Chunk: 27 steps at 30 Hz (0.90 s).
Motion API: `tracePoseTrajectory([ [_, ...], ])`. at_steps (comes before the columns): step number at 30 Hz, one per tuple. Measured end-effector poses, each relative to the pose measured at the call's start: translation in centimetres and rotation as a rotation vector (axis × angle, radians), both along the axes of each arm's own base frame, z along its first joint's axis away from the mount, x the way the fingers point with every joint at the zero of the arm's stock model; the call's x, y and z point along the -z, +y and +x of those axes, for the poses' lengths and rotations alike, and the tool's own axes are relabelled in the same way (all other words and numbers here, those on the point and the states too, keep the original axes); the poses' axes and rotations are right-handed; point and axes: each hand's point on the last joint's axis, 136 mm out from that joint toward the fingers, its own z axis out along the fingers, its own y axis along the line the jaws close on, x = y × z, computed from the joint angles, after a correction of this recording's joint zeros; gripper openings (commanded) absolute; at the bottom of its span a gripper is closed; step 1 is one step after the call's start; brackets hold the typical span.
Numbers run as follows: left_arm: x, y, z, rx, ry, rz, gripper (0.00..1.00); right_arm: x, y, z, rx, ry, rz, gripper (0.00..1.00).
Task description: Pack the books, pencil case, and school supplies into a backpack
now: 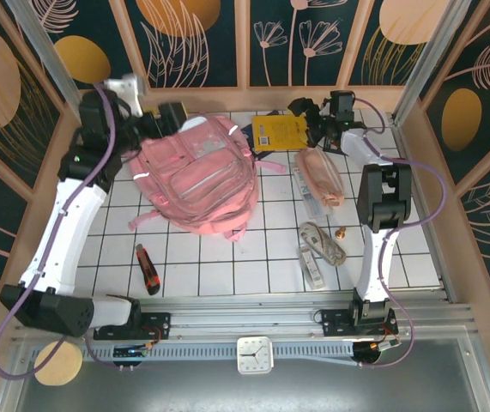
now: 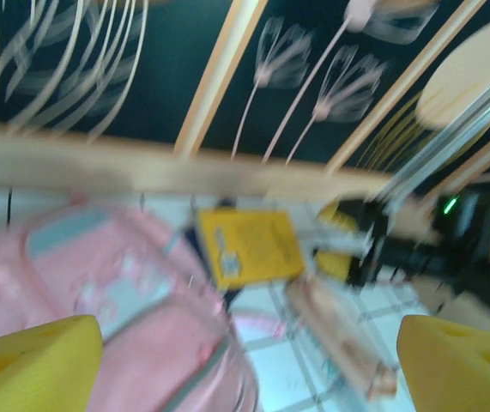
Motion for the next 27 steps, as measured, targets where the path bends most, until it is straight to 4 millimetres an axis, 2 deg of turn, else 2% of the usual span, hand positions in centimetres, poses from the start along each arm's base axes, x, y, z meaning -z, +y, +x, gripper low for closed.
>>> tracePoseTrajectory([
  [1,-1.4,-0.2,1.1,-0.001,-0.037,-0.014,0.87,0.8,0.6,-0.3,0.005,0.02,0.026,0.99],
  [3,-2.5,-0.9,3.7,-0.003,-0.083,-0.045,0.86,2.4,1.3,-0.8,0.01,0.07,0.054,0.99],
  [5,-1.1,-1.8,7.2,-0.002,-0.066,-0.075,0.85,3.6,1.6,-0.5,0.01,0.091,0.053,0.99],
  [6,0.3,-2.5,9.3,0.0,-0.041,-0.089,0.85,3.9,1.5,0.1,0.011,0.094,0.038,0.99],
  [8,4.5,-4.2,13.3,0.009,0.032,-0.107,0.85,3.7,0.7,2.1,0.005,0.059,-0.002,0.99],
  [12,13.2,-8.4,18.2,0.054,0.195,-0.136,0.83,1.9,-1.6,5.6,-0.01,-0.039,-0.074,0.99],
  [14,16.4,-10.9,19.5,0.085,0.254,-0.158,0.82,1.6,-2.9,6.4,-0.017,-0.068,-0.11,0.99],
  [16,18.1,-13.4,20.4,0.123,0.289,-0.188,0.82,1.8,-4.1,6.7,-0.024,-0.079,-0.147,0.99],
  [19,18.7,-16.9,21.4,0.177,0.298,-0.241,0.81,3.3,-5.2,6.5,-0.045,-0.068,-0.194,0.99],
  [21,18.5,-18.4,21.6,0.204,0.302,-0.274,0.81,4.6,-5.5,6.4,-0.061,-0.055,-0.211,0.99],
  [23,19.0,-19.2,21.5,0.211,0.326,-0.299,0.8,6.2,-5.5,6.2,-0.078,-0.033,-0.224,0.99],
  [27,21.0,-19.3,21.9,0.191,0.374,-0.321,0.79,9.1,-5.5,6.1,-0.108,-0.004,-0.245,0.99],
])
